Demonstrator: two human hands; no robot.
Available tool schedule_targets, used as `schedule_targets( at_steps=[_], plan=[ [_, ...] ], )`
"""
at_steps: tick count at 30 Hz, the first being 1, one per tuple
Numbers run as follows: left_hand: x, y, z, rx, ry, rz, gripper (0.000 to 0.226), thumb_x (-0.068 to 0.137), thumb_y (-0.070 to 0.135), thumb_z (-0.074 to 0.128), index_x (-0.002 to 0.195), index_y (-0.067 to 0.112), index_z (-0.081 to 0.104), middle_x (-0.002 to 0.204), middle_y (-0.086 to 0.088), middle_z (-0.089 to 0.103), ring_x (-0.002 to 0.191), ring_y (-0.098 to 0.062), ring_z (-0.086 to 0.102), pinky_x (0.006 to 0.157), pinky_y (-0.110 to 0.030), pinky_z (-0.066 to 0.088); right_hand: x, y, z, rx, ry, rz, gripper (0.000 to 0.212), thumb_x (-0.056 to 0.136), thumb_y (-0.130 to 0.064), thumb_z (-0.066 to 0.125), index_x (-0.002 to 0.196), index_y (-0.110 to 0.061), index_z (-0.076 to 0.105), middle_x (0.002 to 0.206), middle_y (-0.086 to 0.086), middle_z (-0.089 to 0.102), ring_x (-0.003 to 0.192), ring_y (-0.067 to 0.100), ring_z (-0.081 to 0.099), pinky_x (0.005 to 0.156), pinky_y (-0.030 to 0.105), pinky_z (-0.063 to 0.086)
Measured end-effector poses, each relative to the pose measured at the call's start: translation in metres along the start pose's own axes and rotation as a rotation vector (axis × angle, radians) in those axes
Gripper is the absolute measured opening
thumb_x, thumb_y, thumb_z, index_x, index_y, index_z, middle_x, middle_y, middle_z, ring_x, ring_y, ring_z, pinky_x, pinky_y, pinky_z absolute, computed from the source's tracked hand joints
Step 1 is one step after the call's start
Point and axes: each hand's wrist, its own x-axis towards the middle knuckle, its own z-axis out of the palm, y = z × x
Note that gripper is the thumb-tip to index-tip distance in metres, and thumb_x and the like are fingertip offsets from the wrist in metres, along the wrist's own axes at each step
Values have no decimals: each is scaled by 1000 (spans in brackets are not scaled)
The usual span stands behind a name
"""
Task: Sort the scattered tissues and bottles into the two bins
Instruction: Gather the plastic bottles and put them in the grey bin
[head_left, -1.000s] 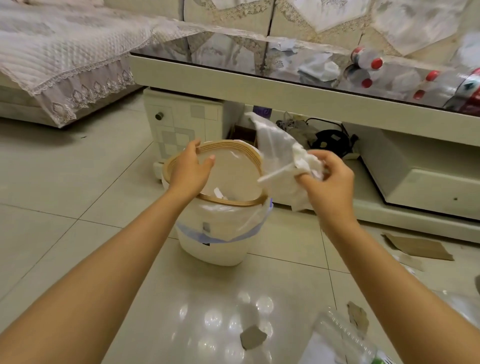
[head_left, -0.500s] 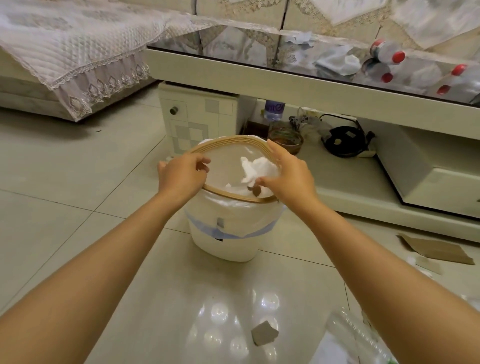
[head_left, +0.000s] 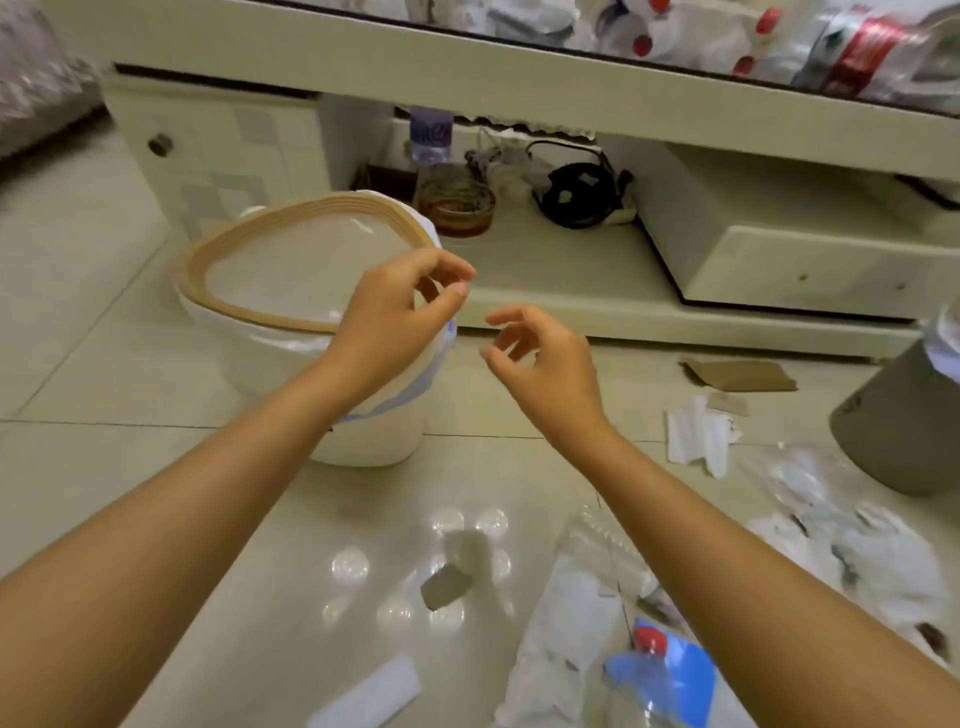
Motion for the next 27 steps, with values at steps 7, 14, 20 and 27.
schedule_targets(
  at_steps=[7,14,20,27],
  plan=[
    [-24,15,120,-67,-389,-24,18,91,26,61,109,23,64,90,11,63,81,-3,58,69,-8,42,-86,99,-80,-120,23,226,19,84,-24,68,101,-31,64,86,-14,64,79,2,60,73,30,55],
    [-105,0,229,306,-1016,28,96,66,58,77,144,31,28,148,5,34,133,-17,34,102,-39,39,-166,181,-127,-220,44,484,20,81,-23,70,98,-32,65,87,-12,63,80,6,59,74,35,54],
    [-157,-11,274,596,-992,461,119,58,67,75,151,33,10,161,-6,10,148,-24,8,111,-63,-8,-203,223,-132,-282,55,600,23,81,-24,71,103,-26,65,96,-7,62,81,11,57,75,34,52],
    [-135,1,295,642,-888,336,78,86,49,57,149,25,18,140,-5,46,123,-26,46,109,-44,24,-222,242,-134,-319,104,668,23,85,-26,66,108,-23,63,100,-11,59,87,8,56,71,24,43]
  ],
)
